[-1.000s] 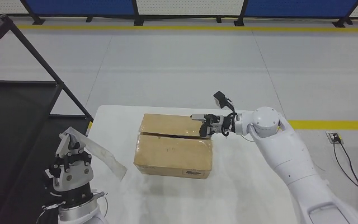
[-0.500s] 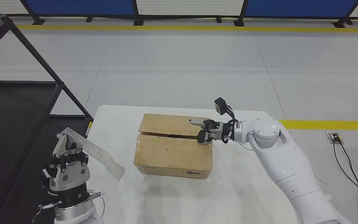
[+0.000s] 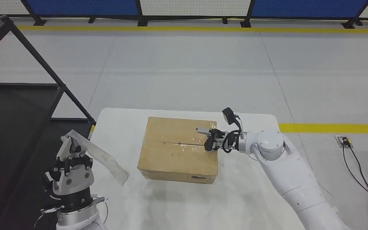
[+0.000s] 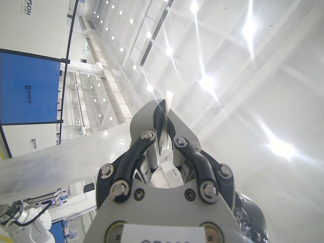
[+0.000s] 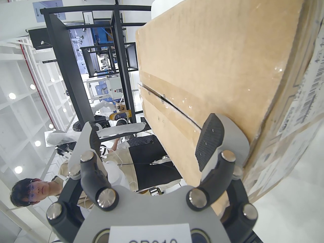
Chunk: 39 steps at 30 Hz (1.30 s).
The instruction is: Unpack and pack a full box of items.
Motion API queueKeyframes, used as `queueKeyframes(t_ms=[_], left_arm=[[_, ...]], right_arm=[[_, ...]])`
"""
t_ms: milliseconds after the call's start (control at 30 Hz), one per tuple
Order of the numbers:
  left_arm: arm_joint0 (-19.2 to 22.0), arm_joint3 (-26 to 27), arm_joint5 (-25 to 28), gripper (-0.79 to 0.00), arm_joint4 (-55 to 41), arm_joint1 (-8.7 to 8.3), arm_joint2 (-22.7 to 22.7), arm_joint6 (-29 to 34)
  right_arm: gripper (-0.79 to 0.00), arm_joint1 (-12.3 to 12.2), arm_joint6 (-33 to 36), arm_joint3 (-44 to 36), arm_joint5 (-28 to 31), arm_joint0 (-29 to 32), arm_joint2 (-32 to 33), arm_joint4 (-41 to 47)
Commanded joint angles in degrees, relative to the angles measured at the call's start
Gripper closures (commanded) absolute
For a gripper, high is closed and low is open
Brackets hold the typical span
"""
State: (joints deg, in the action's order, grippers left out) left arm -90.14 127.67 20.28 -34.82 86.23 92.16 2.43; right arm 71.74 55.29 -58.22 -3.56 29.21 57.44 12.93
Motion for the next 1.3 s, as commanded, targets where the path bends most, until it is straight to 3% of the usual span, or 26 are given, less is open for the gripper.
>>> queueKeyframes(t_ms=[0,600,733,933,1000,1133,1267], left_arm=[[0.0,0.0,-0.1,0.000,0.4,-0.02,-0.2,-0.1],[-0.9,0.2,0.0,0.000,1.7,-0.09,-1.6,-0.8],[-0.3,0.8,-4.0,0.000,1.1,-0.33,-1.3,0.3],[3.7,4.1,-11.8,0.000,1.0,-0.81,-1.6,2.9],[6.0,4.1,-14.8,0.000,1.5,-0.88,-1.7,1.1],[11.7,3.2,-23.9,0.000,0.5,-1.15,-2.7,0.1],[11.7,3.2,-23.9,0.000,0.5,-1.15,-2.7,0.1]], right_arm=[[-0.785,0.1,0.1,0.4,0.5,-0.1,-0.3,-0.5],[-0.785,0.8,1.5,3.0,3.1,-2.1,-2.4,-2.9],[-0.785,0.5,3.5,-0.1,9.5,-1.9,-2.4,-5.3],[-0.785,-1.6,0.9,-10.3,19.2,2.4,2.7,-9.8],[-0.785,-2.4,-2.2,-14.6,19.1,4.8,4.9,-13.3],[-0.785,-2.4,-2.2,-14.6,19.1,4.8,4.9,-13.3],[-0.785,-2.4,-2.2,-14.6,19.1,4.8,4.9,-13.3]])
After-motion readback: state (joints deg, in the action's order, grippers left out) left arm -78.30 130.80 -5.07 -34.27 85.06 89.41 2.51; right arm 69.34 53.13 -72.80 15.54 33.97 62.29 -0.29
